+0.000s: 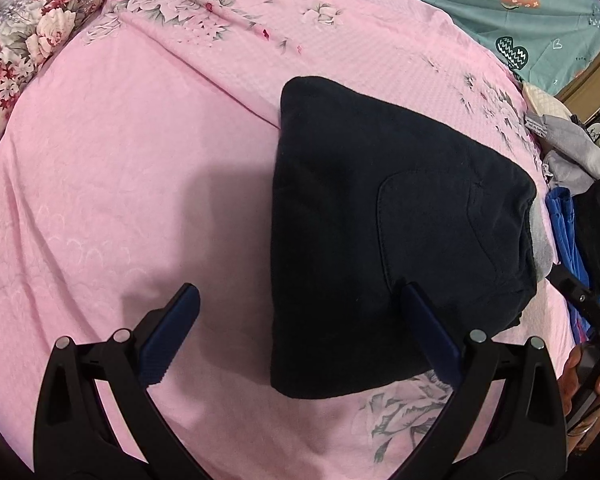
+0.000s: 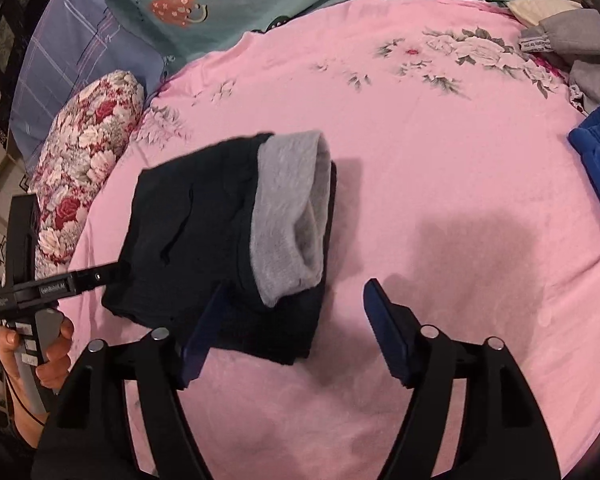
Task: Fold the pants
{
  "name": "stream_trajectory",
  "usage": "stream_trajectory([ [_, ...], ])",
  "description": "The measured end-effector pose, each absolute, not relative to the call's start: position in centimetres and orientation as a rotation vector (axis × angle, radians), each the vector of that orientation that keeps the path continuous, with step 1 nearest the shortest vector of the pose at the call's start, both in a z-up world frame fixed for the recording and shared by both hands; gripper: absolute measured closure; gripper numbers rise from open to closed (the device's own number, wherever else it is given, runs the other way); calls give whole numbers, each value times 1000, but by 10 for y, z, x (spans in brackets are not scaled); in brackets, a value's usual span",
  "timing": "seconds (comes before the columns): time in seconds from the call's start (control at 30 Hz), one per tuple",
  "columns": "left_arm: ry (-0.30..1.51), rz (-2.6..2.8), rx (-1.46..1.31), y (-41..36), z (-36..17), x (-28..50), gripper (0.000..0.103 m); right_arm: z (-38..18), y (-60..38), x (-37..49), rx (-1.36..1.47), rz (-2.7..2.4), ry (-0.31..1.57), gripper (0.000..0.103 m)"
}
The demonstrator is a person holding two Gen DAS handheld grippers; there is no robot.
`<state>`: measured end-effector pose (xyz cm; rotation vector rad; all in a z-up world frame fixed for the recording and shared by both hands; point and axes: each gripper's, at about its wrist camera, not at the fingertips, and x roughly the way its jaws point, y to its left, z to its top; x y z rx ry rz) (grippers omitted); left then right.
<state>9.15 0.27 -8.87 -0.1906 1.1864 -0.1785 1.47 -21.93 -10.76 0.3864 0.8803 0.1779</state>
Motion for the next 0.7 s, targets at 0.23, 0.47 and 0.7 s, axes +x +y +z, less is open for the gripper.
stream_trajectory([
  [0.23, 1228, -347, -296, -1, -85, 108, 2, -99, -229, 33, 483, 218, 860, 18],
  [0.47, 1291, -451, -429, 1, -103, 131, 5, -120, -226, 59, 579, 299, 942, 18],
  [0.7, 1281, -504, -495, 14, -109, 140, 6, -133, -223, 63, 630, 378, 945, 19],
])
